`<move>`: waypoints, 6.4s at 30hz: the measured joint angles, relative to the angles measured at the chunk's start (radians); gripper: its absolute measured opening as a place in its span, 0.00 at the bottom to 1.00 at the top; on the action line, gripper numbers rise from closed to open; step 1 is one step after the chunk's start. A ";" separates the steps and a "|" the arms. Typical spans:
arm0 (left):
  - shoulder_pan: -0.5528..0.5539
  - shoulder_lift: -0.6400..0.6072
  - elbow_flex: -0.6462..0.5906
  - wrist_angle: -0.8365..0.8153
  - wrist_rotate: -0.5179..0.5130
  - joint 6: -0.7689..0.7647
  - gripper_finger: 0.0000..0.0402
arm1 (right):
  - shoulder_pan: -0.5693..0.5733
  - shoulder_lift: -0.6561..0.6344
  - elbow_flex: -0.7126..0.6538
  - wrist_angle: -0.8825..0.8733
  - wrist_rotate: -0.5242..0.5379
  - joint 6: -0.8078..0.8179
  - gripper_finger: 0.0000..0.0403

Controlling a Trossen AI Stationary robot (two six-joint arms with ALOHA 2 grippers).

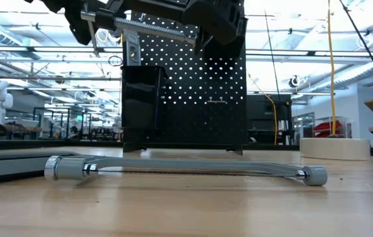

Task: Hang tools onto peg board
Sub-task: Hang the black clamp on the peg board

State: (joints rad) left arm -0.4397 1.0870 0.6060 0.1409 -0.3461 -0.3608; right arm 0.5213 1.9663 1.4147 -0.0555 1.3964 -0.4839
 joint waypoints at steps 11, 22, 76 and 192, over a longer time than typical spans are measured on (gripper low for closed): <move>0.003 -0.001 0.000 -0.003 -0.003 0.045 0.10 | 0.001 0.000 0.000 -0.007 0.011 -0.002 0.27; 0.002 -0.001 0.001 -0.011 -0.032 0.076 0.10 | 0.003 0.000 0.000 -0.003 0.025 -0.007 0.27; 0.021 0.038 0.000 0.076 -0.051 0.033 0.56 | -0.003 -0.002 0.000 0.029 0.043 0.011 0.27; 1.023 -0.200 0.429 -0.592 0.777 0.318 0.15 | 0.283 -0.267 0.000 -0.160 0.172 0.345 0.78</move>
State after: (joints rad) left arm 0.5834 0.8869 1.0351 -0.4511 0.4311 -0.0426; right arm 0.8043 1.6993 1.4143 -0.2157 1.5688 -0.1390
